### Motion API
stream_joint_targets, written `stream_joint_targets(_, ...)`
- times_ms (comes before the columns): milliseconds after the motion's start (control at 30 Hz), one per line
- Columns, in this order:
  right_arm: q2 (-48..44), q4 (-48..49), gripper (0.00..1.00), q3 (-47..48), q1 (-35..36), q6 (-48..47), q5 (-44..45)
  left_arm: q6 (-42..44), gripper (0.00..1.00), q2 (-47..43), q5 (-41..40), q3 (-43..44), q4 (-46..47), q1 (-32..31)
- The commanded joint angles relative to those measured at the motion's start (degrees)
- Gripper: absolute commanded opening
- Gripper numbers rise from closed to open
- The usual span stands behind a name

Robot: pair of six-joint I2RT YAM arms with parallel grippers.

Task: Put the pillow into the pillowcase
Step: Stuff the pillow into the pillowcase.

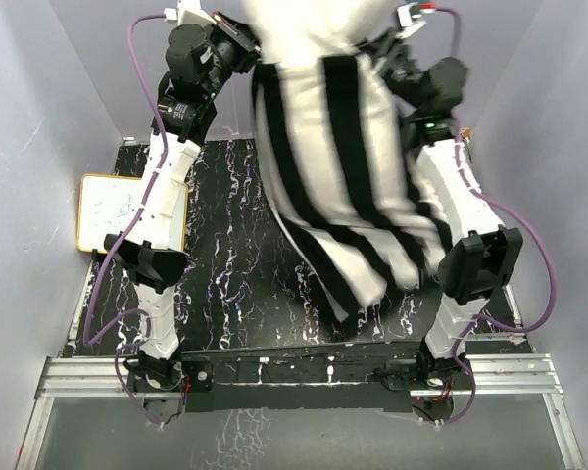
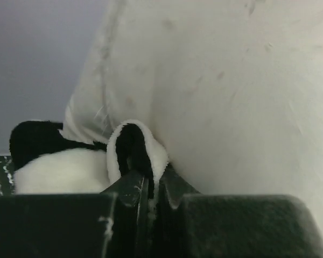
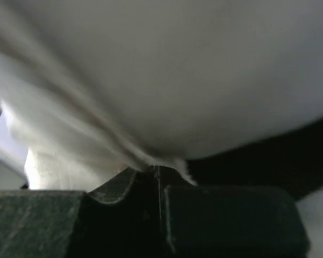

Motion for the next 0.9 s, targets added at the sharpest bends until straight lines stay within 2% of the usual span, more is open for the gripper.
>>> stream_joint_targets(0, -11.2, -0.7, 0.08, 4.5, 12.5, -9.1, -5.3, -0.8, 0.0, -2.3, 3.3, -2.8, 13.7, 1.3)
stream_joint_targets(67, -8.5, 5.1, 0.08, 5.1, 0.5, -4.3, -4.3, 1.4, 0.0, -6.8, 6.6, -9.6, 19.8, 1.1)
stream_joint_targets(133, -4.2, 12.4, 0.08, 5.7, -10.8, 4.5, -2.2, 4.2, 0.0, -11.4, 8.3, -13.4, 22.4, 1.1)
stream_joint_targets(200, -1.1, 15.0, 0.08, 6.4, -16.1, 8.3, -0.5, 5.9, 0.0, -13.5, 6.7, -14.3, 20.7, 1.1)
stream_joint_targets(267, -2.4, 17.4, 0.08, 4.9, -13.7, 9.7, -1.2, 6.3, 0.0, -12.2, 2.4, -12.2, 17.7, 1.1)
stream_joint_targets(333, -7.3, 12.1, 0.08, 3.6, -2.9, 3.3, -3.1, 5.5, 0.0, -6.4, -0.9, -2.6, 12.8, 1.2)
stream_joint_targets(400, -10.5, 3.2, 0.08, 4.2, 10.9, -7.5, -4.4, 3.0, 0.0, 0.2, -0.8, 4.8, 11.8, 1.2)
stream_joint_targets(467, -11.4, 0.8, 0.08, 5.3, 15.9, -9.5, -5.1, 0.4, 0.0, 3.0, 1.8, 5.3, 14.6, 1.0)
stream_joint_targets(500, -11.4, 0.7, 0.08, 6.1, 13.3, -9.5, -5.2, 0.6, 0.0, 2.2, 3.8, 2.9, 16.7, 0.6)
stream_joint_targets(567, -9.4, 1.7, 0.08, 8.1, 2.2, -6.5, -4.7, 2.5, 0.0, -2.3, 7.8, -5.6, 22.9, -0.8)
stream_joint_targets(633, -5.6, 11.1, 0.08, 8.1, -10.3, 3.3, -3.0, 4.8, 0.0, -8.9, 10.2, -15.5, 29.7, -2.2)
stream_joint_targets(700, -0.5, 14.7, 0.08, 9.0, -17.4, 7.1, -0.9, 7.7, 0.0, -14.4, 9.5, -20.8, 31.5, -3.0)
stream_joint_targets(767, -0.4, 15.2, 0.08, 8.5, -17.4, 7.7, -0.8, 9.4, 0.0, -16.3, 4.4, -21.1, 28.6, -2.9)
stream_joint_targets(833, -3.7, 12.7, 0.08, 6.7, -8.7, 3.8, -2.5, 9.9, 0.0, -11.8, 0.1, -13.2, 22.9, -1.8)
stream_joint_targets(867, -6.5, 8.4, 0.08, 6.3, -1.0, -1.2, -3.3, 8.3, 0.0, -5.4, -0.4, -6.4, 20.3, -1.4)
